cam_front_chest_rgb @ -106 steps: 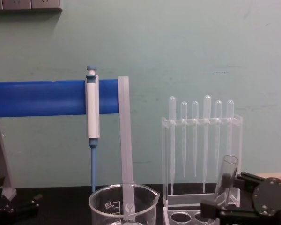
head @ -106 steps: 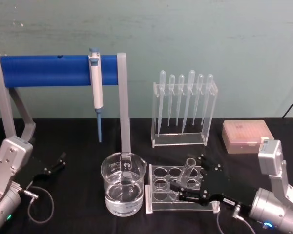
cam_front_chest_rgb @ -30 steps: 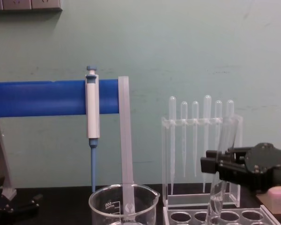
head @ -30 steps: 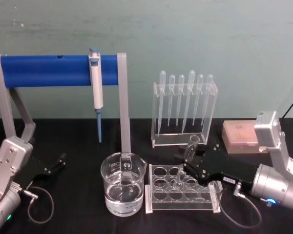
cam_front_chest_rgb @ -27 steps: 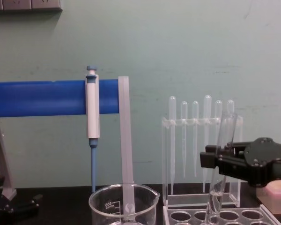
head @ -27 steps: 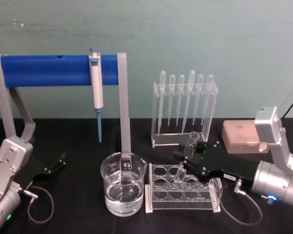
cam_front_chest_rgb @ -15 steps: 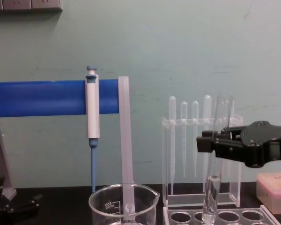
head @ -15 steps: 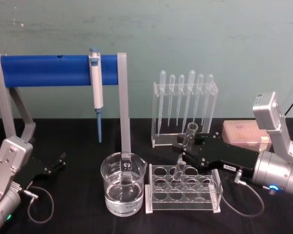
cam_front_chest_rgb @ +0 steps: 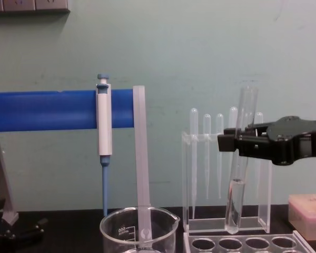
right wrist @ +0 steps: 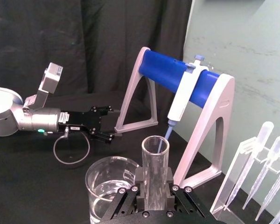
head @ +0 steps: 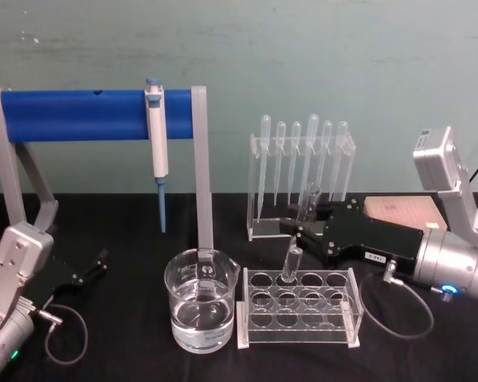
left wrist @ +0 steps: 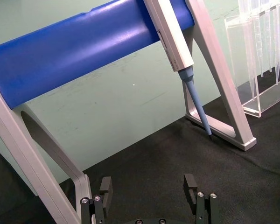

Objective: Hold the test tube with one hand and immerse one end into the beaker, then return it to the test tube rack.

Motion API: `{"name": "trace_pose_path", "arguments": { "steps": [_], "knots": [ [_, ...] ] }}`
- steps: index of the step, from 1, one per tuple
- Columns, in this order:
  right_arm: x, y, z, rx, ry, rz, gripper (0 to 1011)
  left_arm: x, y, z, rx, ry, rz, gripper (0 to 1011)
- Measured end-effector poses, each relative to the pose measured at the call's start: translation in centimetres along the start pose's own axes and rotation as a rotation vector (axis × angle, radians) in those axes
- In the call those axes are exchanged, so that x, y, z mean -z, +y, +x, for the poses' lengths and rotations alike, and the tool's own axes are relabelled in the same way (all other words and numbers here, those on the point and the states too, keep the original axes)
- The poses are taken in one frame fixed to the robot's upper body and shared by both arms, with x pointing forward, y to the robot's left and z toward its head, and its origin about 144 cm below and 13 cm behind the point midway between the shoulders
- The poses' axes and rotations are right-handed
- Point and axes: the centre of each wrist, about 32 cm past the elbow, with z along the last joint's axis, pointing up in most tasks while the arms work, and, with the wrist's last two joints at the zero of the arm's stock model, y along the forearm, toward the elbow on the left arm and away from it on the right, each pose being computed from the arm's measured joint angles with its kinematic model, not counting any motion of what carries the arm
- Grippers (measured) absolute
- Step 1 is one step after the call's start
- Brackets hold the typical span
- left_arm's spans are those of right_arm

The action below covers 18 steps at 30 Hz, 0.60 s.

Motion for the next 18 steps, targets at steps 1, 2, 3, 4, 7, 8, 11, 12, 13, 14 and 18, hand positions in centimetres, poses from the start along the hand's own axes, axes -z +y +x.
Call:
{"name": "trace_pose_path", "arguments": {
  "steps": [1, 2, 3, 4, 7, 8, 11, 12, 13, 14, 18],
  "knots": [
    [-0.2, 0.0, 0.1, 0.000, -0.001, 0.002, 225, 0.0, 0.0, 0.0, 0.000, 0.000, 0.000, 1000],
    [-0.3, 0.1, 0.1, -0.001, -0.001, 0.003, 225, 0.0, 0.0, 0.0, 0.000, 0.000, 0.000, 1000],
    [-0.5, 0.1, 0.2, -0.001, -0.002, 0.004, 226, 0.0, 0.0, 0.0, 0.000, 0.000, 0.000, 1000],
    [-0.6, 0.1, 0.2, -0.002, -0.003, 0.005, 226, 0.0, 0.0, 0.0, 0.000, 0.000, 0.000, 1000],
    [-1.1, 0.3, 0.4, -0.005, -0.006, 0.009, 225, 0.0, 0.0, 0.0, 0.000, 0.000, 0.000, 1000],
    [-1.4, 0.6, 0.5, -0.009, -0.007, 0.013, 225, 0.0, 0.0, 0.0, 0.000, 0.000, 0.000, 1000],
    [-1.8, 1.0, 0.6, -0.014, -0.008, 0.020, 226, 0.0, 0.0, 0.0, 0.000, 0.000, 0.000, 1000],
    [-2.0, 1.3, 0.7, -0.017, -0.007, 0.025, 226, 0.0, 0.0, 0.0, 0.000, 0.000, 0.000, 1000],
    [-2.1, 1.5, 0.8, -0.020, -0.008, 0.027, 226, 0.0, 0.0, 0.0, 0.000, 0.000, 0.000, 1000],
    [-2.2, 1.7, 0.8, -0.022, -0.009, 0.029, 226, 0.0, 0.0, 0.0, 0.000, 0.000, 0.000, 1000],
    [-2.9, 2.9, 1.0, -0.045, -0.013, 0.043, 225, 0.0, 0.0, 0.0, 0.000, 0.000, 0.000, 1000]
  ]
}}
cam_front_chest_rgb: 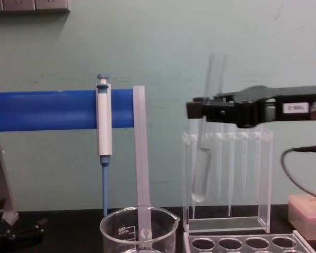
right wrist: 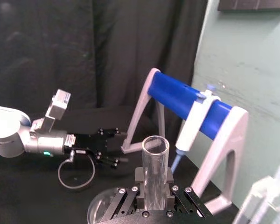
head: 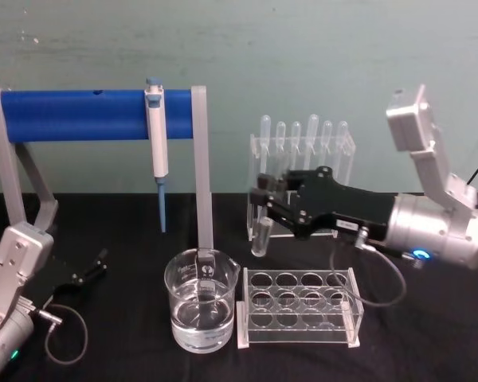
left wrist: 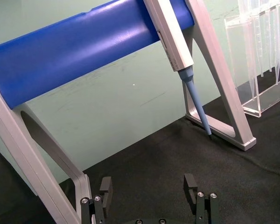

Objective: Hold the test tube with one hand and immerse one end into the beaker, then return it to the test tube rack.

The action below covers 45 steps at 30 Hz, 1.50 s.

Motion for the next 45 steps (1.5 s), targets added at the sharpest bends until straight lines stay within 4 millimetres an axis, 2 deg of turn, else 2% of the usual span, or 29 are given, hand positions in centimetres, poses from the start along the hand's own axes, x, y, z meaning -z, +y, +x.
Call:
{"name": "trace_pose_path", "arguments": {
  "steps": [12, 22, 34, 45],
  "knots": [
    [-1.7, 4.5, 0.6, -0.085, -0.019, 0.016, 226, 0.0, 0.0, 0.0, 0.000, 0.000, 0.000, 1000],
    [-1.3, 6.8, 0.5, -0.137, -0.004, 0.030, 225, 0.0, 0.0, 0.0, 0.000, 0.000, 0.000, 1000],
    [0.0, 7.5, 0.2, -0.159, 0.010, 0.024, 225, 0.0, 0.0, 0.0, 0.000, 0.000, 0.000, 1000],
    [2.2, 7.6, -0.1, -0.163, 0.037, 0.004, 225, 0.0, 0.0, 0.0, 0.000, 0.000, 0.000, 1000]
  ]
}}
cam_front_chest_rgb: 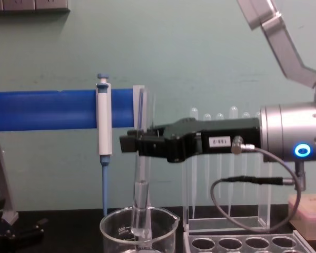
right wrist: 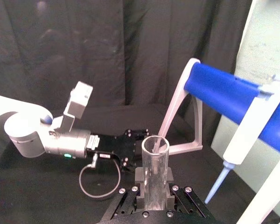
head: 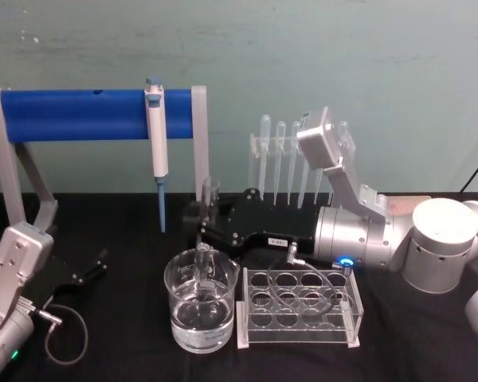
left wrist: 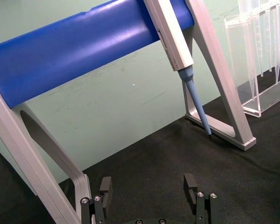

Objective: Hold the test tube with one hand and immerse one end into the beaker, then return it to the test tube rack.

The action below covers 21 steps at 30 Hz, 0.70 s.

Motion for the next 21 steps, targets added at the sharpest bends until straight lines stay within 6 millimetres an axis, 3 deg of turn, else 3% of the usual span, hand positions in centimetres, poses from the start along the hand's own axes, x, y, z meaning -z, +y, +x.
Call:
{"name": "trace_pose_path", "arguments": {
  "steps": [21],
  "knots": [
    [4.7, 0.9, -0.7, -0.016, 0.026, -0.038, 225, 0.0, 0.0, 0.0, 0.000, 0.000, 0.000, 1000]
  ]
}}
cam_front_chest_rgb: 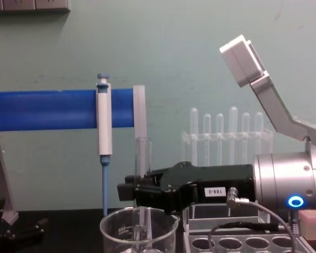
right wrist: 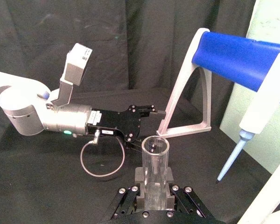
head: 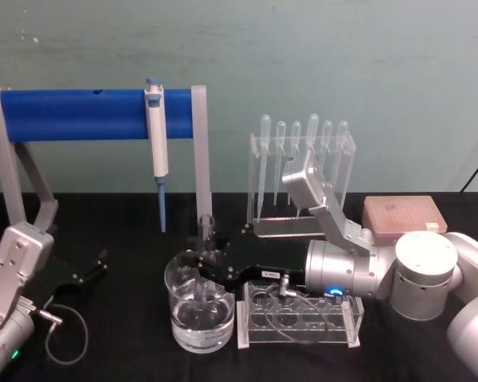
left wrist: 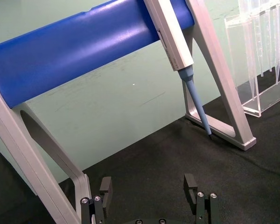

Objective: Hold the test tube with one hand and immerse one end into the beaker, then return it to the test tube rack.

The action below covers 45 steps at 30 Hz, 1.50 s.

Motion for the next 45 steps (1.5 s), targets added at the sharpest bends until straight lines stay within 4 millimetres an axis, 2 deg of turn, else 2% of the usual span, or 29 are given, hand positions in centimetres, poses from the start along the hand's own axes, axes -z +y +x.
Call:
{"name": "trace_pose_path", "arguments": {
  "steps": [10, 45],
  "knots": [
    [0.50, -0.13, -0.24, -0.001, -0.001, -0.003, 225, 0.00, 0.00, 0.00, 0.000, 0.000, 0.000, 1000],
    [0.38, -0.23, -0.31, 0.002, -0.010, -0.004, 225, 0.00, 0.00, 0.00, 0.000, 0.000, 0.000, 1000]
  ]
}}
